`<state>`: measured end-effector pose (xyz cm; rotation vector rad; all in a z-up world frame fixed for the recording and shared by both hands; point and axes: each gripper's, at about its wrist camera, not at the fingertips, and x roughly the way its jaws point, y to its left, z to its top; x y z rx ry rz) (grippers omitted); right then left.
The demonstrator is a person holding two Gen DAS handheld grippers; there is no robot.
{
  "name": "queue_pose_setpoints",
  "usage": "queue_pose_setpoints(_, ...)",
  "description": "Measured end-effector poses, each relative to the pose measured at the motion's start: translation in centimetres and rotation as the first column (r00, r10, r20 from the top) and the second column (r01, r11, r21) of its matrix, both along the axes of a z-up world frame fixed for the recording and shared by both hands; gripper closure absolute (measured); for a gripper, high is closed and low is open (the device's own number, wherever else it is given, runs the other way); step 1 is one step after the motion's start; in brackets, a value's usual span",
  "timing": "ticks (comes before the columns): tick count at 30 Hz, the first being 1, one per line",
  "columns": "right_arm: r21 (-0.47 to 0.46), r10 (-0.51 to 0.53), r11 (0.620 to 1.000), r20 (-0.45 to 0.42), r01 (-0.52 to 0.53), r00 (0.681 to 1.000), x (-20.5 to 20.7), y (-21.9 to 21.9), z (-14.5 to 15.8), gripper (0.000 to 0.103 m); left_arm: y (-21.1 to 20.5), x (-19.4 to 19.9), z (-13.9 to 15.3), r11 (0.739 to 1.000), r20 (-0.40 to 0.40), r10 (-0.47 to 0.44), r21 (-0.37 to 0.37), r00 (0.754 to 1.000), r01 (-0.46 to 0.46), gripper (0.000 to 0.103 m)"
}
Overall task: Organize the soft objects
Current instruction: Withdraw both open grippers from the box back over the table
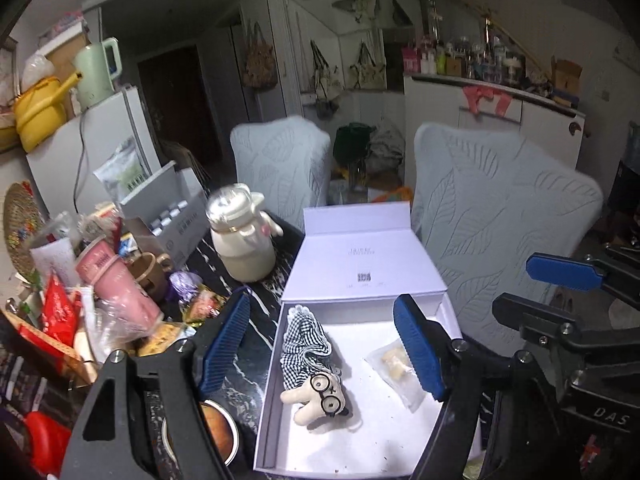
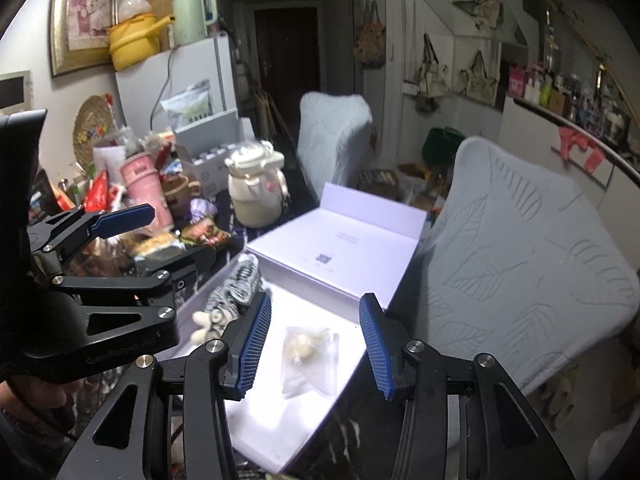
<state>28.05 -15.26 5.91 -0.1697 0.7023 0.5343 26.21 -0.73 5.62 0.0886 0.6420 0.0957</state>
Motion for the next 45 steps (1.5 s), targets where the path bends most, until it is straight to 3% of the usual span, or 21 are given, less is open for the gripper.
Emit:
queue_pose_setpoints(4, 0.018, -0.002, 1.0, 0.05, 0.001, 0.999, -2.6, -0.2, 2.1, 0.051, -0.2, -2.7, 2.0, 1.0, 0.042, -0.001, 0.009, 0.999, 0.001, 0.029)
queue_pose_setpoints(9, 0.019, 0.0, 1.0, 0.108, -0.002, 0.994, -5.8, -0.3, 4.0, 0.051, -0.5, -6.3, 3.3, 1.0, 0.074, 0.009, 0.025, 0.997, -0.011, 0.029)
queue_pose_setpoints(13, 0.022, -0.003, 1.0, 0.137, 0.0, 0.991, -8.2, -0.6, 4.7, 0.042, -0.5, -8.8, 3.9, 1.0, 0.088, 0.008, 0.011, 0.996, -0.01, 0.021)
queue_pose_setpoints(21, 0.035, -0.014, 0.999, 0.177, 0.008, 0.984, -13.0, -2.0, 5.5, 0.028, -0.7, -13.4, 4.7, 1.0, 0.121, -0.001, -0.007, 0.993, 0.002, 0.02)
queue_pose_setpoints(23, 0.042, -0.017, 0.999, 0.183, 0.01, 0.983, -14.2, -2.3, 5.5, 0.024, -0.7, -14.6, 4.7, 1.0, 0.125, -0.003, -0.009, 0.992, 0.004, 0.02)
queue_pose_setpoints(33, 0.057, -0.002, 0.998, 0.183, -0.009, 0.983, -18.4, -2.8, 4.5, 0.024, -1.3, -19.4, 3.5, 0.999, 0.106, -0.046, -0.02, 0.993, 0.048, 0.02)
queue_pose_setpoints(45, 0.028, 0.03, 0.999, 0.16, -0.035, 0.987, -23.0, -2.3, 0.7, 0.024, -1.2, -23.7, -0.1, 0.994, 0.062, -0.083, -0.069, 0.995, 0.087, 0.02)
